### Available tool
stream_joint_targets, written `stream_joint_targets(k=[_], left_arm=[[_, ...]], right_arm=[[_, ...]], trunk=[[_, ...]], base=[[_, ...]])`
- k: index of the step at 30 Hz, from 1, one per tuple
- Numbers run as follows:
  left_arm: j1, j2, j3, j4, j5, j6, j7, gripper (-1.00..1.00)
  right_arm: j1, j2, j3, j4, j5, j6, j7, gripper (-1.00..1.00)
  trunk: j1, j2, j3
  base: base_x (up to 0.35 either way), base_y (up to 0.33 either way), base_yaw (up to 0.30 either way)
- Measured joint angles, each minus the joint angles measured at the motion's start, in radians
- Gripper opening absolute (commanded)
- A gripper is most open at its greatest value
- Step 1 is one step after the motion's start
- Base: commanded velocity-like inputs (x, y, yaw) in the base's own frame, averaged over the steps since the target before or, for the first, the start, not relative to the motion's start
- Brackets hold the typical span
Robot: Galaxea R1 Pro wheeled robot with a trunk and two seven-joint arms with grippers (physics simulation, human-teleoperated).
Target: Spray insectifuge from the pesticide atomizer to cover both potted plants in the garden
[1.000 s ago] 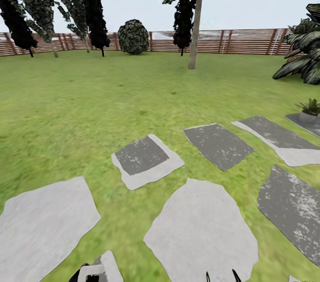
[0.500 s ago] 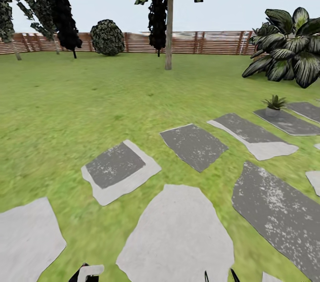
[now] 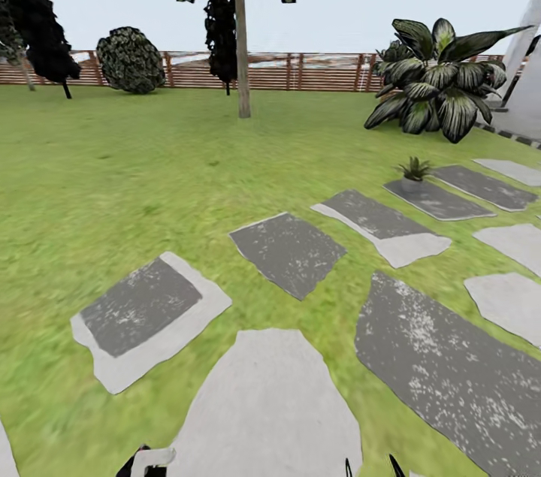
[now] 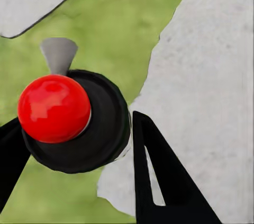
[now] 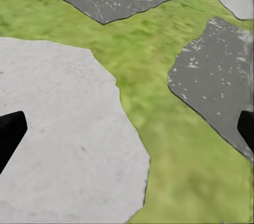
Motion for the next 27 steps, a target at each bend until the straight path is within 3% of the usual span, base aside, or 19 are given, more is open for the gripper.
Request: stream_joint_targets(k=[27], left_arm=[[0.0,0.0,0.0,0.0,-0.005,0.0,0.0,-1.0]], right_arm=[[0.0,0.001,0.0,0.0,-0.003,0.0,-0.002,1.0]], trunk=[[0.0,0.0,0.0]], base=[[0.28,-0.161,-0.3]])
